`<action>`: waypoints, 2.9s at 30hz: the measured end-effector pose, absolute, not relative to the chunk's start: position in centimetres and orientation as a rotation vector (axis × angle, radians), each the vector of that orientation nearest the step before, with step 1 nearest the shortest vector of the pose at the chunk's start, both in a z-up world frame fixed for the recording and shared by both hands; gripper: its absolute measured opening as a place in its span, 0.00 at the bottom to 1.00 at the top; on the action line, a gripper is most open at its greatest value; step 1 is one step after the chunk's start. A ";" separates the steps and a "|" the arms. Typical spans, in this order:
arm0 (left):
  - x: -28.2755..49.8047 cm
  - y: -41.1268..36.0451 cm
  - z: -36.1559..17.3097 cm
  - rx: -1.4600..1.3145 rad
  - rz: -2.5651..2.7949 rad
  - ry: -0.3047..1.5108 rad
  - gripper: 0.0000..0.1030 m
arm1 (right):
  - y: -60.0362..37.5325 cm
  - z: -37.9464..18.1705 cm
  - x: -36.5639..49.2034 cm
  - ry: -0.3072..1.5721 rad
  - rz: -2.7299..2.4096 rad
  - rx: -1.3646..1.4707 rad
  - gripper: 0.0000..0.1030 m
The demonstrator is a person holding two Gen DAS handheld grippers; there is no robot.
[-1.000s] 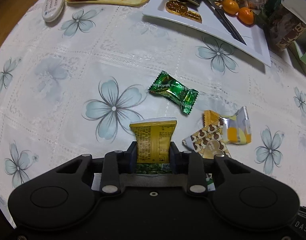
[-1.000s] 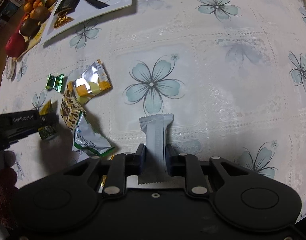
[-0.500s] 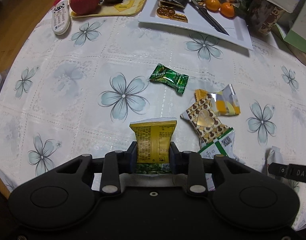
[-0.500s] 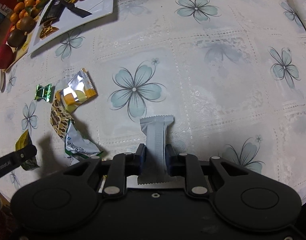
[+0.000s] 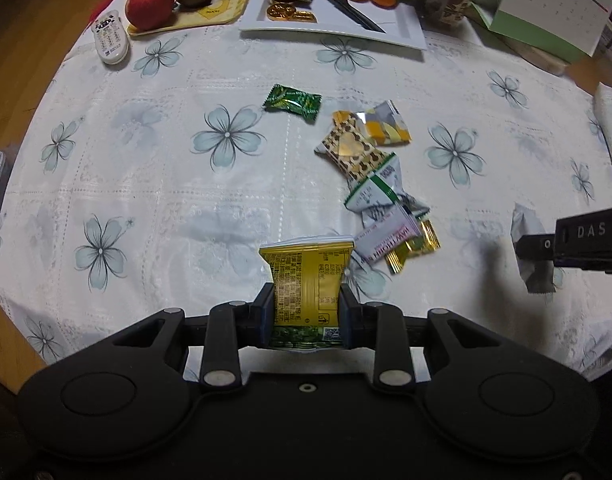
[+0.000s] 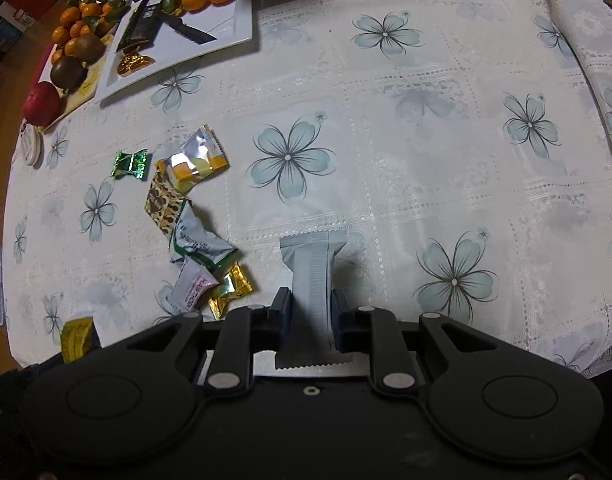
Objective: Organize snacks
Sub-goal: 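Carry both held snacks back over the gold tray and lower them, then open both tools to release the yellow-green packet and white bar into the tray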
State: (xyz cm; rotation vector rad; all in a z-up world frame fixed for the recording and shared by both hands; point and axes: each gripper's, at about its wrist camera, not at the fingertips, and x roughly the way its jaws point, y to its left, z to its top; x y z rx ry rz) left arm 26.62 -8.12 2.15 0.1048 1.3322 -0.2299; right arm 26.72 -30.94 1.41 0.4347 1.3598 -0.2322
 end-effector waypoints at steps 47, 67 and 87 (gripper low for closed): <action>16.5 -3.7 -1.3 -0.001 -0.194 1.468 0.39 | -26.3 1.0 12.9 1.470 -0.019 0.567 0.20; 16.9 -3.8 -0.5 0.001 -0.161 1.428 0.54 | -25.5 2.0 12.6 1.442 -0.081 0.516 0.53; 15.0 -4.4 1.6 0.038 -0.116 1.360 0.56 | -24.7 4.5 13.0 1.422 -0.108 0.475 0.64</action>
